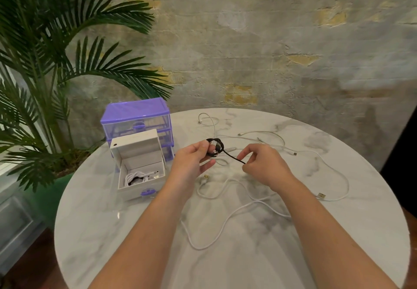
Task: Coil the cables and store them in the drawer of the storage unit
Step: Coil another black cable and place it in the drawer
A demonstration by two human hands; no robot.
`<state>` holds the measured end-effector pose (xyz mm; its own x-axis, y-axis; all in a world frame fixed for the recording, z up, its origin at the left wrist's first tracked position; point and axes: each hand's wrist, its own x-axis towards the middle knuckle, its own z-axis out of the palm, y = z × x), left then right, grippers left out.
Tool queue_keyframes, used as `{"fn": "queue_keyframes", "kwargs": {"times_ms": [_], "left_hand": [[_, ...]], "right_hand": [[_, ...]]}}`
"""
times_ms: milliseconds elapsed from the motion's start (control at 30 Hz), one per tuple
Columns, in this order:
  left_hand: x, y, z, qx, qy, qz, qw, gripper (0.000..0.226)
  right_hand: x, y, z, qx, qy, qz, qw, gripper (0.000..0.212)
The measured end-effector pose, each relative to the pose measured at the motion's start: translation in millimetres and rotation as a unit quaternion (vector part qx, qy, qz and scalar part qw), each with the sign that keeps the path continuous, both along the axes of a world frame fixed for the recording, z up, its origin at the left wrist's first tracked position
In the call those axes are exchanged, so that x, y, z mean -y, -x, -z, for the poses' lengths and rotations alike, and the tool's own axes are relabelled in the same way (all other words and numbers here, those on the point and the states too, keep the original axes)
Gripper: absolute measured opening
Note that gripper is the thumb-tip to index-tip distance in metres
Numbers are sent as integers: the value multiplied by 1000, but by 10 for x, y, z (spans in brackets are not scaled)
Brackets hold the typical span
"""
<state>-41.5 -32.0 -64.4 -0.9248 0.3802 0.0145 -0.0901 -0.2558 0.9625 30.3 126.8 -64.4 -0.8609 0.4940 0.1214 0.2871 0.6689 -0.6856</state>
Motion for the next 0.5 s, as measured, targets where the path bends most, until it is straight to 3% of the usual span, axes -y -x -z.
{"fn": "queue_keyframes", "kwargs": {"times_ms": [167, 367, 500], "left_hand": [[-17, 10, 13, 2, -20, 10, 1000, 20], [-22, -51, -12, -16, -15, 42, 999, 25], [19, -66, -55, 17, -22, 75, 997, 28]], "right_hand": [[96, 26, 30, -45, 5, -70, 997, 21], [175, 31, -1, -138, 110, -65, 982, 18], [161, 40, -30, -168, 150, -61, 972, 18]]}}
